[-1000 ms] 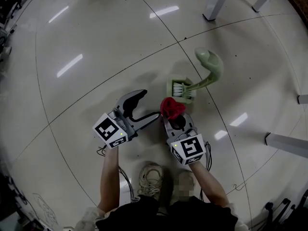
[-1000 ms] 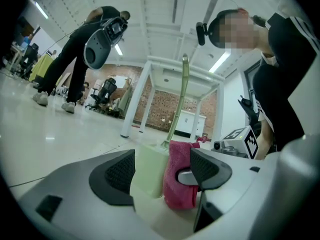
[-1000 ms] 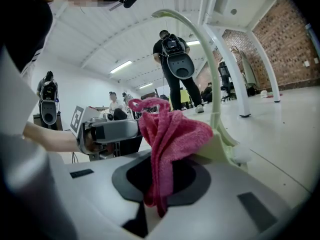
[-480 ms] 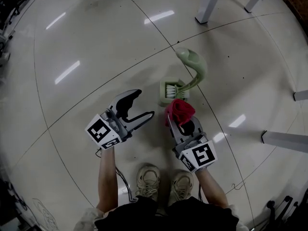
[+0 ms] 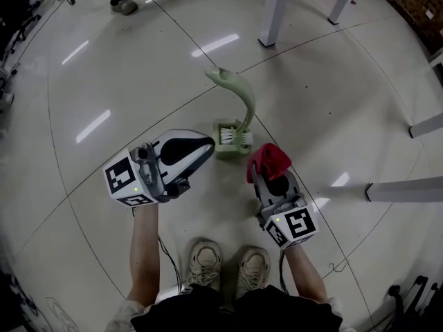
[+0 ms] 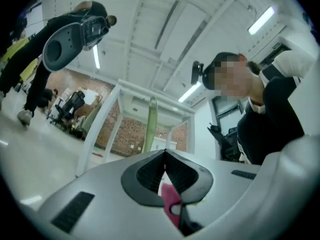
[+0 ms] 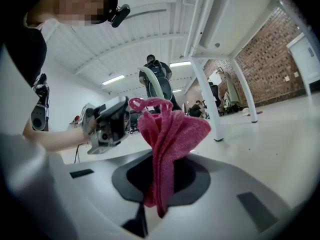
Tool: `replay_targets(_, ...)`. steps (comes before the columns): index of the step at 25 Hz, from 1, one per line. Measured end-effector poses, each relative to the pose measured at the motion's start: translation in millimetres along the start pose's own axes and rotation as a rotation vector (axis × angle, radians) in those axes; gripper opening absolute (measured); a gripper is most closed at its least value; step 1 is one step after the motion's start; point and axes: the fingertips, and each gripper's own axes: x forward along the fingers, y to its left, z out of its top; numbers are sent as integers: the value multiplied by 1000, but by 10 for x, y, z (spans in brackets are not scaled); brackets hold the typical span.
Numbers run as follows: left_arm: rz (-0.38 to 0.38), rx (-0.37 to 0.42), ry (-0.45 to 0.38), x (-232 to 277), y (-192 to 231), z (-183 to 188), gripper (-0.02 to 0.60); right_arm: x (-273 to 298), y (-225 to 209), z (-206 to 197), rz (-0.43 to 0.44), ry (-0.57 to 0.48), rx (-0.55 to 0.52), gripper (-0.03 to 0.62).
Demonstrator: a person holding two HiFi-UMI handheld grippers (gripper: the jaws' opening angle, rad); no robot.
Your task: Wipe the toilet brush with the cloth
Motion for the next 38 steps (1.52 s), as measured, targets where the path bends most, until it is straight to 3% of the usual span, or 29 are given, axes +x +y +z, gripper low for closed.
replay_targets(3,-46,89,-9,270,153,515,29,-30,-34,138,3,-30,-3,31)
replay_targets(5,-90,108,25,418,159,673,156,-24,-44,189,9,-41,-1,31)
replay_targets(11,-122,106,56,662,248,895,155,-21,-93,187,7,-41,35,31)
replay_targets(13,-141,120,70,669,240,884,104,-5,-100,194,7,-43,40,32)
replay_targets(21,-109,105,39,651,325,876,103,43,-172,304,20,-80,43,31)
replay_targets(25,-106,98,25,767,430,1011,102,116,-361,717,-50,-152,67,31)
replay_targets(27,-78,82,29,914,559,1275,103,201,-453,1245,-99,-194,74,31)
replay_targets(30,-13,35,56,1297,726,2121,101,278,-442,2546,-128,-187,-13,31)
replay_targets(34,13,-17,85,1840,544,3976,101,111,-77,4555,-161,-118,-31,31)
replay_targets(38,51,-40,62,2372,-27,5889,101,-283,463,6558,-163,-85,27,31)
